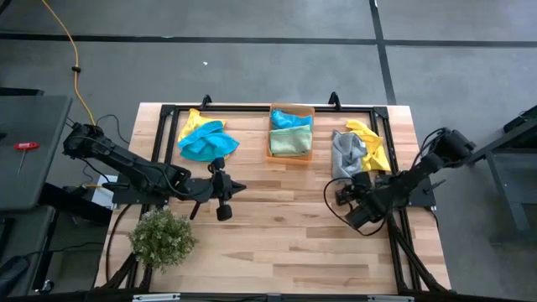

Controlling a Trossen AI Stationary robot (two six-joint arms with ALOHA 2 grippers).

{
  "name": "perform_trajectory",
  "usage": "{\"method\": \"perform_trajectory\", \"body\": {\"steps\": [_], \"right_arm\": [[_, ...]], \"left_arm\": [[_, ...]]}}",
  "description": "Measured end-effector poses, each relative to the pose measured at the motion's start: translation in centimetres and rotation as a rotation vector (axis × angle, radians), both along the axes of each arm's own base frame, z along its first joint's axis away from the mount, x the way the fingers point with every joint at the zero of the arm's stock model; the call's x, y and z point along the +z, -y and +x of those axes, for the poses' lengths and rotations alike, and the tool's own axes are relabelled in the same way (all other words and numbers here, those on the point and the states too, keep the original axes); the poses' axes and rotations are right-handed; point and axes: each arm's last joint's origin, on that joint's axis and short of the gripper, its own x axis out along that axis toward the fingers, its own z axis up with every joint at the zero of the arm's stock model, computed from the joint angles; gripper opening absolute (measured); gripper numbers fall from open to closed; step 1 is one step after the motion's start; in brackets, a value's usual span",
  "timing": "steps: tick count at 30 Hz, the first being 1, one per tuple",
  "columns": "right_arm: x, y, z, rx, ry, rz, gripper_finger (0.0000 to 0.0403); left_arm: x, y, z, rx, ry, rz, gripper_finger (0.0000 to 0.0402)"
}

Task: Fold microfiber towels
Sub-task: Fold the gray microfiber cloth

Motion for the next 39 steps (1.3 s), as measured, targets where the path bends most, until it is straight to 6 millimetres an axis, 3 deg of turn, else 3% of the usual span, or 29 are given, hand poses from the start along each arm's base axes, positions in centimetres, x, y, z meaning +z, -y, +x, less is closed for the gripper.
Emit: {"method": "perform_trajectory", "body": {"steps": [8,25,28,32,35,39], "right_arm": [[-0.8,0.9,0.7,-0.072,-0.006,-0.066,0.0171],[-1.0,1.1,1.7,-0.032,0.033,-0.067,0.0118],[-0.9,1.1,1.6,-0.026,0.018,-0.073,0.0092],[-0.9,1.1,1.7,-0.001,0.011,-0.095,0.0019],[0.1,0.4,2.7,0.071,-0.002,-0.085,0.0012],[3.1,-1.4,5.4,0.233,0.01,-0.082,0.0003]], "left_arm": [[0.0,0.0,0.0,0.001,0.0,0.001,0.0],[0.0,0.0,0.0,0.003,0.001,0.002,0.0],[0.0,0.0,0.0,0.002,0.001,0.001,0.0],[0.0,0.0,0.0,0.002,0.001,0.001,0.0],[0.0,0.0,0.0,0.002,0.001,0.002,0.0],[0.0,0.0,0.0,-0.001,-0.001,0.0,0.0]]}}
